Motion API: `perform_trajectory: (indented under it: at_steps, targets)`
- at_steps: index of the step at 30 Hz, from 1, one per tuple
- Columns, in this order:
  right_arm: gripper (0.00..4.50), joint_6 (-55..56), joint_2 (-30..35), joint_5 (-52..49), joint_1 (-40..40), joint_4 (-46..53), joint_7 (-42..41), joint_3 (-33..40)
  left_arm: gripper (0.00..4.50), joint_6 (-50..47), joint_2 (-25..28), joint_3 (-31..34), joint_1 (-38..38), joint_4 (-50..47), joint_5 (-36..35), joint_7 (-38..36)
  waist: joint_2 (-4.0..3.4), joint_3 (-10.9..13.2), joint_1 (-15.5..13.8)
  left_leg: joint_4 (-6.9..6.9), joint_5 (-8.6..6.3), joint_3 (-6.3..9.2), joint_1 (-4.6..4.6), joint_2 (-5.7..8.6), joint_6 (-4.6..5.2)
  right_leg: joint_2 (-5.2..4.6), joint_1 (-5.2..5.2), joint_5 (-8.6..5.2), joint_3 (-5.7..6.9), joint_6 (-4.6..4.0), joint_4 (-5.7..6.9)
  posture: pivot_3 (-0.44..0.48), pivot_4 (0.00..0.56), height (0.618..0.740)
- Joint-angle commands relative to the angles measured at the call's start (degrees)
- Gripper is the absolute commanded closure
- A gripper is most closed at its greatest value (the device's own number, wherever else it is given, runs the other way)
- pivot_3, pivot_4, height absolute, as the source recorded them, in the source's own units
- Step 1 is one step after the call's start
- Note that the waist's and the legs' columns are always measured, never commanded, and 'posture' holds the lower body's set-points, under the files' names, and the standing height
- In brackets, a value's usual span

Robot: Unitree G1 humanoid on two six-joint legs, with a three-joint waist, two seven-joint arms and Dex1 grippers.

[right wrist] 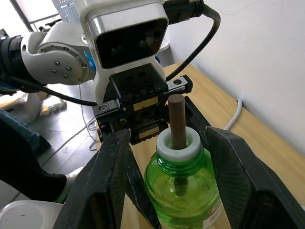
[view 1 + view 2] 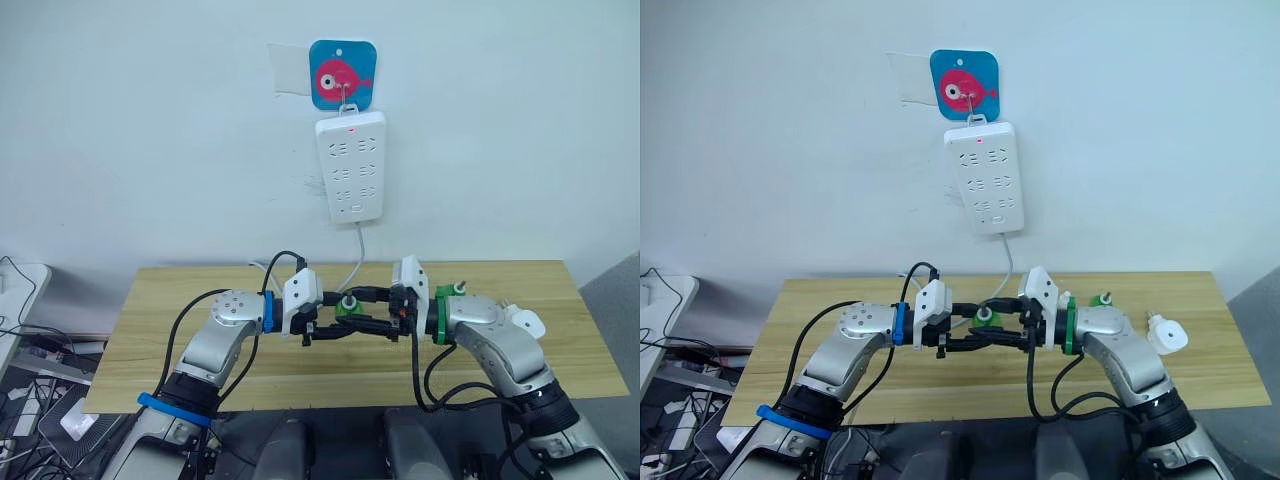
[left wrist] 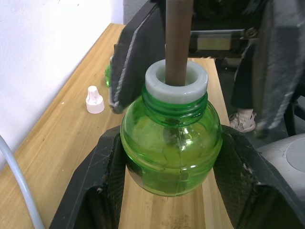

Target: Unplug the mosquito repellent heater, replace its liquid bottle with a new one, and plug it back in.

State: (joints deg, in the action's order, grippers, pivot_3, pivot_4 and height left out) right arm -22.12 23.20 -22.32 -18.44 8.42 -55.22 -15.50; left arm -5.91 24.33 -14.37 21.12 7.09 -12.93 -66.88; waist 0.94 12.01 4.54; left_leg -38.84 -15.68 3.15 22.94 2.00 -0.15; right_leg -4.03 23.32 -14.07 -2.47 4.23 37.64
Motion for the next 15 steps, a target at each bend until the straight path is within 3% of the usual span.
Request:
perform_trajectory:
  at_steps: [1,4,7,14,15]
  targets:
    - [1.90,2.10,-0.81,0.58,-0.39,-0.29,-0.42,0.11,2.27,-0.17,-0.52,0.40,0.34,-2.62,-1.45,0.02,0.00,0.00,0.00,0.00,0.00,0.00,0.00,0.00,0.00,0.00,0.00,0.00,0.00,0.00,0.00,-0.100,0.178,0.740]
    - [2.47,2.99,-0.56,1.22,-0.01,-0.78,-0.79,0.37,2.27,-0.45,-0.63,0.34,0.25,-2.83,-1.57,0.15,0.00,0.00,0.00,0.00,0.00,0.00,0.00,0.00,0.00,0.00,0.00,0.00,0.00,0.00,0.00,-0.100,0.178,0.740]
    - [3.56,3.60,-0.38,1.36,0.32,-1.04,-0.73,0.73,2.27,-0.87,-0.77,0.37,0.21,-3.01,-1.80,0.15,0.00,0.00,0.00,0.00,0.00,0.00,0.00,0.00,0.00,0.00,0.00,0.00,0.00,0.00,0.00,-0.100,0.178,0.740]
    - [3.65,1.20,-0.93,-1.26,1.05,0.32,0.97,3.24,2.27,-3.67,-1.31,1.03,0.49,-3.45,-3.26,0.20,0.00,0.00,0.01,0.00,0.00,0.01,0.00,0.00,0.00,0.00,0.00,0.00,0.00,0.00,0.00,-0.107,0.179,0.740]
    - [3.65,-0.19,-1.33,-2.40,1.13,0.58,1.99,4.33,1.92,-3.56,-1.70,1.76,0.51,-3.63,-3.64,0.84,0.00,0.00,0.01,0.00,0.00,0.01,0.00,0.00,0.00,0.00,0.00,0.00,0.00,0.00,0.00,-0.107,0.179,0.740]
